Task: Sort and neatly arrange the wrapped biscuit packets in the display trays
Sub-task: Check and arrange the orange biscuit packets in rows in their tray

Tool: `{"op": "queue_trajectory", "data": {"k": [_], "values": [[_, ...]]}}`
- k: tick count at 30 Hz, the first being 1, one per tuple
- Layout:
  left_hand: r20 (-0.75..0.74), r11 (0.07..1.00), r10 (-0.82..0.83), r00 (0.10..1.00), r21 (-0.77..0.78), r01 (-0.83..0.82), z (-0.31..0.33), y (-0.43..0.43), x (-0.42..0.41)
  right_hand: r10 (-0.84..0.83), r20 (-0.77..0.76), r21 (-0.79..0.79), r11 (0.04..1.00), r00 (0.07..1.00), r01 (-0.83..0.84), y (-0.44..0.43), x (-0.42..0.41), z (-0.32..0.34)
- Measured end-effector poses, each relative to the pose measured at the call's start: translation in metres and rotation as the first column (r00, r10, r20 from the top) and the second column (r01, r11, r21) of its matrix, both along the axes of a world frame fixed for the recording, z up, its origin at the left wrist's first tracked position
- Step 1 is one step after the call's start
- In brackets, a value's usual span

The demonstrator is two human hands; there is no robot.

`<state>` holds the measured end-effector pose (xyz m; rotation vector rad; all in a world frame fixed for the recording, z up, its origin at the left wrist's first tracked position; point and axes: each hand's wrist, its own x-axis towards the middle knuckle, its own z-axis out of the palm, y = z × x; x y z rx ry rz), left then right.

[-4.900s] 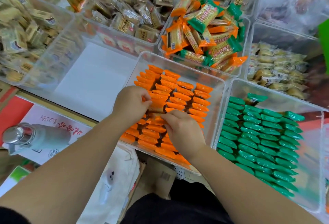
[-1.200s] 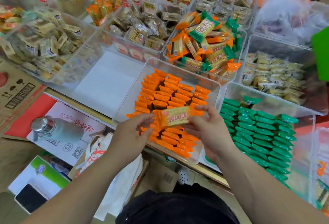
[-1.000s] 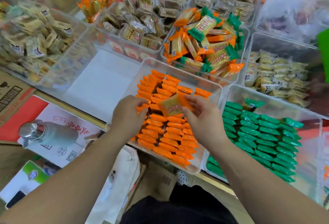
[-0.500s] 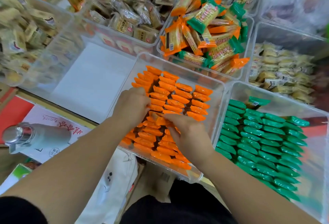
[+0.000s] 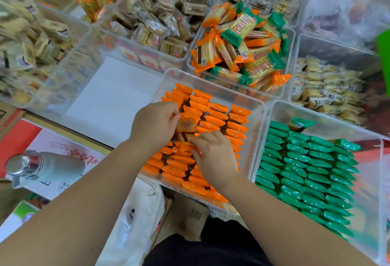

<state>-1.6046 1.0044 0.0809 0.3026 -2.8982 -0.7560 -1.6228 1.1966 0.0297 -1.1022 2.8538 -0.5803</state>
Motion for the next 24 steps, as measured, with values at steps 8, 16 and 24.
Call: {"op": "queue_trajectory", "data": {"k": [8, 16, 24], "values": [[-0.066, 0.876, 0.401, 0.914, 0.318, -0.362, 0.046, -0.011, 0.048, -0.062, -0.095, 0.107, 0.992, 0.993, 0.072, -0.024, -0.013, -0.013], [0.124, 0.579, 0.604, 0.787, 0.61, -0.541, 0.046, 0.015, 0.107, -0.001, -0.106, 0.229, 0.973, 0.994, 0.026, -0.031, -0.016, -0.01], [0.34, 0.218, 0.638, 0.691, 0.781, -0.585, 0.039, 0.028, 0.132, -0.005, 0.452, -0.004, 1.0, 0.892, 0.008, 0.003, 0.001, 0.046]]}}
